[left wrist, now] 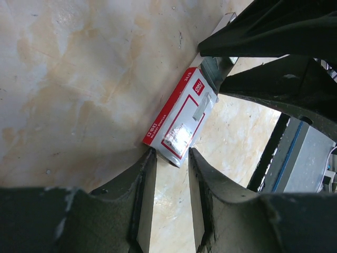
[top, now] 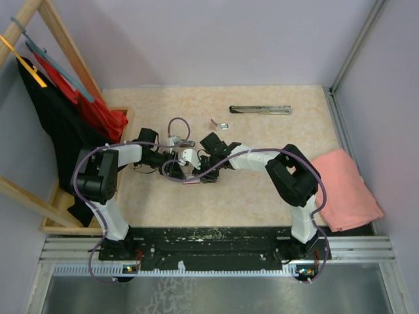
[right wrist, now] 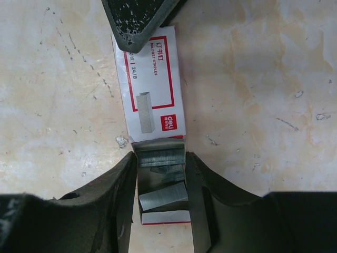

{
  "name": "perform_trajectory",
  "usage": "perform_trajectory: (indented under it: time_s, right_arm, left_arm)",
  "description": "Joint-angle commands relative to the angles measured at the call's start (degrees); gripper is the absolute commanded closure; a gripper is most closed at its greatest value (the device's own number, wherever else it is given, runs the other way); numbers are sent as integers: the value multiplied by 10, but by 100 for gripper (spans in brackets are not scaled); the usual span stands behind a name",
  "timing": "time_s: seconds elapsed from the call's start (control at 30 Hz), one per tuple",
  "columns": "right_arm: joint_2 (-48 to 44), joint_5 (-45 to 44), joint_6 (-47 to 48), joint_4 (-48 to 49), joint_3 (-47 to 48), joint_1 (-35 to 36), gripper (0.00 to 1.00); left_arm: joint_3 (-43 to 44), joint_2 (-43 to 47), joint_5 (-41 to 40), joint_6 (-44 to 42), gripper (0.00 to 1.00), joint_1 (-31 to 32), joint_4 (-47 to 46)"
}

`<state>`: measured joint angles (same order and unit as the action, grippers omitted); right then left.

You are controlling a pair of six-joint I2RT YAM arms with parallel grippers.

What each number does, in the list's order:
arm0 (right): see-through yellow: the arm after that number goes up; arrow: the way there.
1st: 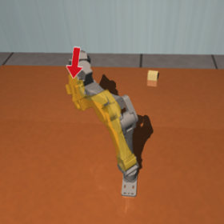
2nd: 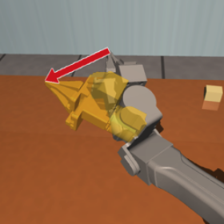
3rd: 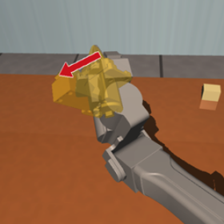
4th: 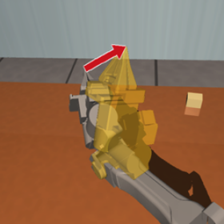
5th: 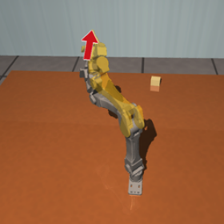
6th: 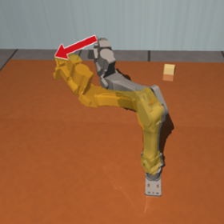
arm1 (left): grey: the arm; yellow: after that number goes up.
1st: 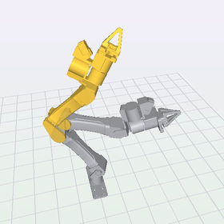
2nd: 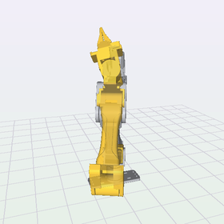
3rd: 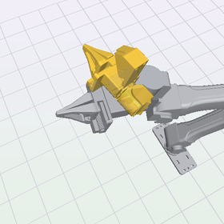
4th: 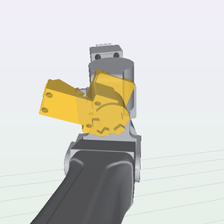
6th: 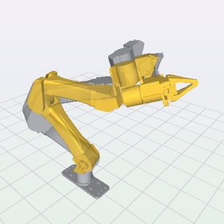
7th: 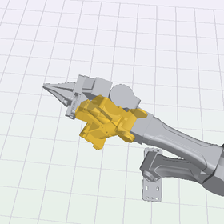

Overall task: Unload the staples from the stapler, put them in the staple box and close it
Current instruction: Close the staple box at the center of the board.

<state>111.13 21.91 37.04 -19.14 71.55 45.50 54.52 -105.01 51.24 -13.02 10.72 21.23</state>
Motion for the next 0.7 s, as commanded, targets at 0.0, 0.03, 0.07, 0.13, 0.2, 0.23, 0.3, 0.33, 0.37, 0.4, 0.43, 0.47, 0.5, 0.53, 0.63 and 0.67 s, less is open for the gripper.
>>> perform_trajectory:
  time_s: [0.0, 0.03, 0.07, 0.13, 0.2, 0.23, 0.3, 0.33, 0.37, 0.4, 0.43, 0.47, 0.5, 0.53, 0.63, 0.67]
  right_arm:
    - [13, 4, -9, 3, 27, 12, 61]
    - [13, 4, -9, 3, 29, 12, 61]
    - [13, 3, -10, 2, 30, 12, 61]
    - [14, 3, -10, 2, 30, 12, 61]
    - [13, 2, -9, 2, 31, 13, 61]
    - [14, 2, -8, 1, 31, 13, 61]
    - [14, 2, -5, -1, 31, 13, 61]
    - [14, 4, -4, -2, 31, 14, 61]
    - [14, 5, -2, -3, 32, 15, 61]
    - [14, 6, 0, -4, 32, 16, 61]
    - [14, 9, 2, -5, 32, 17, 61]
    - [14, 11, 4, -6, 32, 17, 61]
    - [14, 12, 6, -5, 32, 18, 61]
    - [14, 13, 7, -4, 33, 19, 61]
    - [17, 10, 5, -2, 37, 23, 61]
    - [18, 7, 1, 0, 39, 23, 61]
  left_arm:
    - [5, -9, 1, -2, 63, -3, -10]
    - [5, -9, 2, -1, 63, -3, -10]
    - [5, -9, 2, -1, 63, -3, -9]
    - [5, -9, 4, 0, 63, -3, -10]
    - [5, -9, 5, 0, 63, -4, -9]
    - [5, -10, 5, 0, 63, -4, -9]
    - [5, -9, 6, 0, 63, -4, -9]
    - [5, -9, 6, 0, 63, -4, -9]
    - [5, -9, 6, -1, 62, -4, -9]
    - [5, -9, 6, 1, 62, -3, -10]
    - [5, -9, 6, 1, 62, -3, -10]
    - [5, -9, 6, 1, 62, -3, -11]
    - [5, -10, 7, 1, 62, -3, -11]
    - [5, -11, 7, 1, 62, -3, -10]
    - [5, -12, 8, 1, 62, -3, -10]
    - [5, -11, 8, 1, 62, -3, -10]
